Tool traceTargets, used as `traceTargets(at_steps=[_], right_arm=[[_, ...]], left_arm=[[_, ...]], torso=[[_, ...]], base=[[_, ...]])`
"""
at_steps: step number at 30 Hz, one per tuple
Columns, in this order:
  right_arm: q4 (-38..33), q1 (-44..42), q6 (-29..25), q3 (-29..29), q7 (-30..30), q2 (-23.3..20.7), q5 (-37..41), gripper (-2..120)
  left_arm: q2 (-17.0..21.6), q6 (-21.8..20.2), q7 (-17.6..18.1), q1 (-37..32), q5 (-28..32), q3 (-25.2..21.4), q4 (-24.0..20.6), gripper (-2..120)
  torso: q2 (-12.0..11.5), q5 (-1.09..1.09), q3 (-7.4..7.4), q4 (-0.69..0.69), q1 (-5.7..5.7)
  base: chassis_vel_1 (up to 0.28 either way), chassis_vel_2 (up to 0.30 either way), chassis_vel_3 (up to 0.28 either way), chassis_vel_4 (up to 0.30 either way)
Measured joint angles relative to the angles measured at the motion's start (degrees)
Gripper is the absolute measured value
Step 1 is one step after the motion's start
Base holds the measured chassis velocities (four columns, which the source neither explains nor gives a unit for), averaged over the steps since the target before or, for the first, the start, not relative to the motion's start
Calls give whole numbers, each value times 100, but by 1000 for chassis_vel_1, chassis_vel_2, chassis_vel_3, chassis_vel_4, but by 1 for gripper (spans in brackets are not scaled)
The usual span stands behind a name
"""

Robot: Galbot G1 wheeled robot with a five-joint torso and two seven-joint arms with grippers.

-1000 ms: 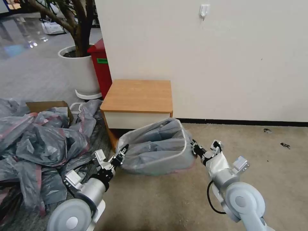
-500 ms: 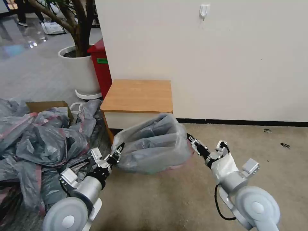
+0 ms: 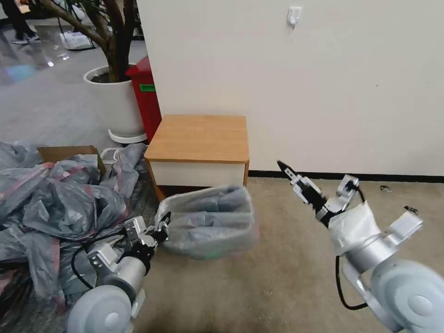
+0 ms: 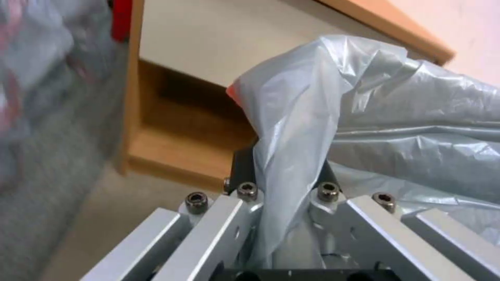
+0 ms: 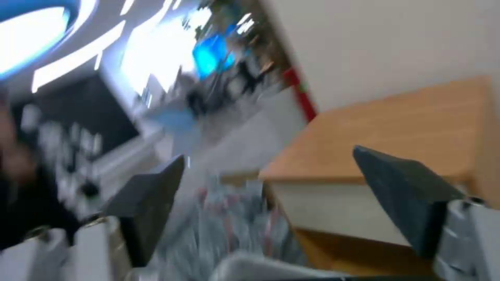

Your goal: Pick up the garbage bag from the table and place it over the trash can.

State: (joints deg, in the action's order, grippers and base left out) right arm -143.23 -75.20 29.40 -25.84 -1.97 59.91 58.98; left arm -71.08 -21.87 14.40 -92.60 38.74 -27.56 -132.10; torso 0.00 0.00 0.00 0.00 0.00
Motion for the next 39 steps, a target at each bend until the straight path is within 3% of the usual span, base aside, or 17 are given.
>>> traceTargets(at_steps=[1,4,5,7,8,11,24,39], right_arm=[[0,0,0,0,0,0,0,84],[337,883,173,1261,535,-431,-1276,70],[337,883,173,1261,535,-431,-1276,70],[721,1610,230,2165,800,-526,-1920,59],[721,1610,230,2165,800,-526,-1920,59],[1195,2351,364,3083,934,-445,-2386,45],[1993,3071,647,4227,1280,-371,-3467,0],[2622,3494,1117,4912,952,-222,-4437,0]], left_arm=[[0,0,0,0,0,0,0,5],[35,19,-252,-53,-676,78,0,5],[35,19,-252,-53,-676,78,0,5],[54,84,-430,-87,-1096,93,0,5],[54,84,-430,-87,-1096,93,0,5],[89,156,-593,-129,-1442,87,-30,5],[105,260,-846,-144,-1950,94,-122,5],[112,251,-998,-149,-2157,158,-329,5]], torso=[[0,0,0,0,0],[0,1,0,1,0],[0,1,0,1,0],[0,0,1,1,0],[0,0,1,1,0],[0,0,1,2,0],[0,0,0,0,0],[0,0,0,0,0]], base=[[0,0,0,0],[0,0,0,0],[0,0,0,0],[0,0,0,0],[0,0,0,0],[0,0,0,0],[0,0,0,0],[0,0,0,0]])
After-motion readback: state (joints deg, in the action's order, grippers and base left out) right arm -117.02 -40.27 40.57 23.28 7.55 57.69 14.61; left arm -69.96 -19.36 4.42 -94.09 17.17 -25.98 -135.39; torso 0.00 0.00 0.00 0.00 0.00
